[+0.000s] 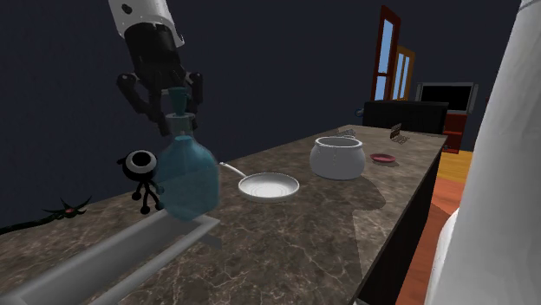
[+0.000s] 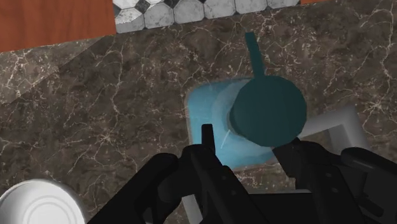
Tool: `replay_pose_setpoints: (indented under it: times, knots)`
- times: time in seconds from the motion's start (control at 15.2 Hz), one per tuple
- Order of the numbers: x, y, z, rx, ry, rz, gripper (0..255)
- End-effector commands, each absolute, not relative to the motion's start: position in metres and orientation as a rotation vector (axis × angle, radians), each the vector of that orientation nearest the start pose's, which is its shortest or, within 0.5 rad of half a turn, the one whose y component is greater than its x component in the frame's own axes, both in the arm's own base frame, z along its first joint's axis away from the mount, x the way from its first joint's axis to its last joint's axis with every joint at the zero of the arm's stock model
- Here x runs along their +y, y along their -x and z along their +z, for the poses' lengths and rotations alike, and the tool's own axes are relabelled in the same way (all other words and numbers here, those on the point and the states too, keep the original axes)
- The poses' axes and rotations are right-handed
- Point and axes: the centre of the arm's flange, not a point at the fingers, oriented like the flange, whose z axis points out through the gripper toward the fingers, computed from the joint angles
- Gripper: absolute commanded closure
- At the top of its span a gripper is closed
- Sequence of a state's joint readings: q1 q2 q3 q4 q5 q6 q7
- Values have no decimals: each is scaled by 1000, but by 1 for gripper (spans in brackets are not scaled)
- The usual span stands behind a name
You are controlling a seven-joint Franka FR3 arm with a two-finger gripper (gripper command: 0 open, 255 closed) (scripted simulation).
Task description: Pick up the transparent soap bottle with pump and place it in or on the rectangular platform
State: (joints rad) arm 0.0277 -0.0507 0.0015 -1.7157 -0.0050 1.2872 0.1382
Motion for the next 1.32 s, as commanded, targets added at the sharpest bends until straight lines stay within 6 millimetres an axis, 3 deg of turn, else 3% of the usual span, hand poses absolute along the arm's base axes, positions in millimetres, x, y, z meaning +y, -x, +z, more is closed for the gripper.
replay_pose_setpoints:
  times: [0.0,0.59,1.25]
  knots:
    - [26,-520,572,172,3117,594,255]
    - [89,-625,594,172,3117,594,255]
    - [89,-625,541,172,3117,594,255]
